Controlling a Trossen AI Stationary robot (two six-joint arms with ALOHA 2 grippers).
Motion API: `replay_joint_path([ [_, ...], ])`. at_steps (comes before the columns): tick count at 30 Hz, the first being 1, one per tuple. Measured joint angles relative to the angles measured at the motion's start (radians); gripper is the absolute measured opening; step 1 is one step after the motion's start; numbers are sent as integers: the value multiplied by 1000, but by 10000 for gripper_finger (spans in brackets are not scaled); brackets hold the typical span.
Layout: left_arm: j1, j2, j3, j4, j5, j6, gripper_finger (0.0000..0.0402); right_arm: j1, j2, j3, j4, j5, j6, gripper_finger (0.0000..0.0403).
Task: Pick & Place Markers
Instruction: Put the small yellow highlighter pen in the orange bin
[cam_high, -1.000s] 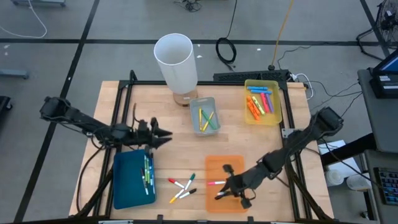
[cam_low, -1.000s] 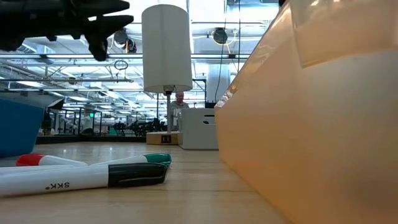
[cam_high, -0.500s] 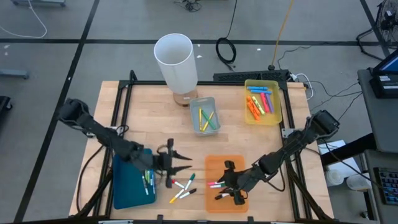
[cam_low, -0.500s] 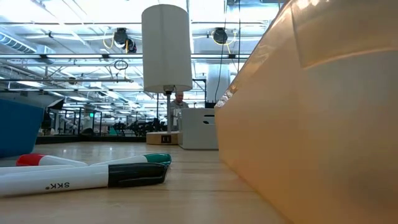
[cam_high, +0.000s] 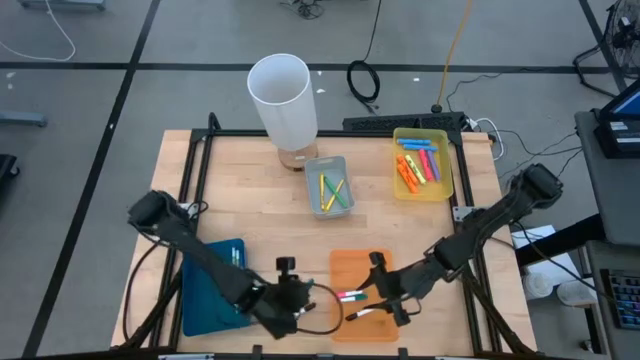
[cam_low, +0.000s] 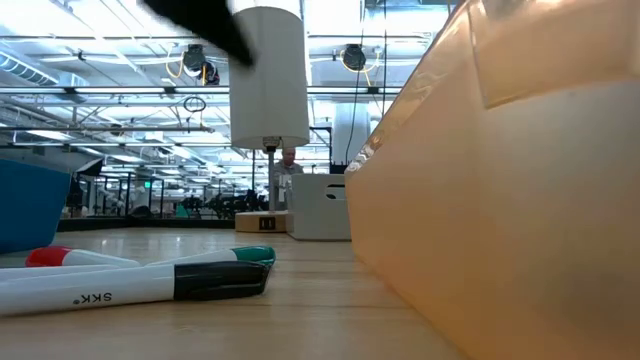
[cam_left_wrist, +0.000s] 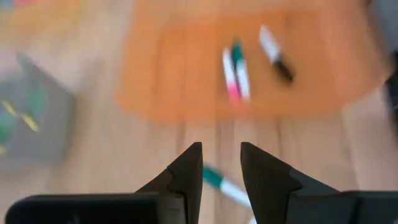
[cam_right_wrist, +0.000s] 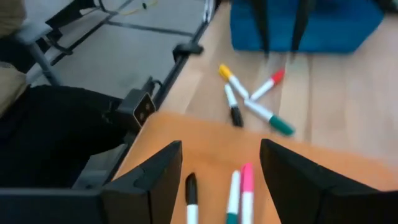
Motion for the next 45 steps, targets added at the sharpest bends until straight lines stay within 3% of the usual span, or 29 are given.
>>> replay_joint_path([
  [3,25,76,39,-70,83,-102,113,-4,-56,0,-14,1,-60,204],
  [11,61,177,42,-6,315,-315,114,-4,-103,-42,8,0,-117,203],
  [17,-16,222,43,10,416,-418,114,-19,-116,-74,6,-2,-134,202],
  [21,-52,207,43,7,418,-476,138,-29,-130,-82,12,-2,-145,203],
  [25,-56,203,43,-38,414,-556,193,-33,-134,-83,10,-2,-145,201],
  [31,-46,203,43,-113,406,-430,262,-34,-135,-83,14,-2,-152,201],
  [45,-28,203,43,-96,389,-412,271,-34,-135,-83,12,-2,-134,196],
])
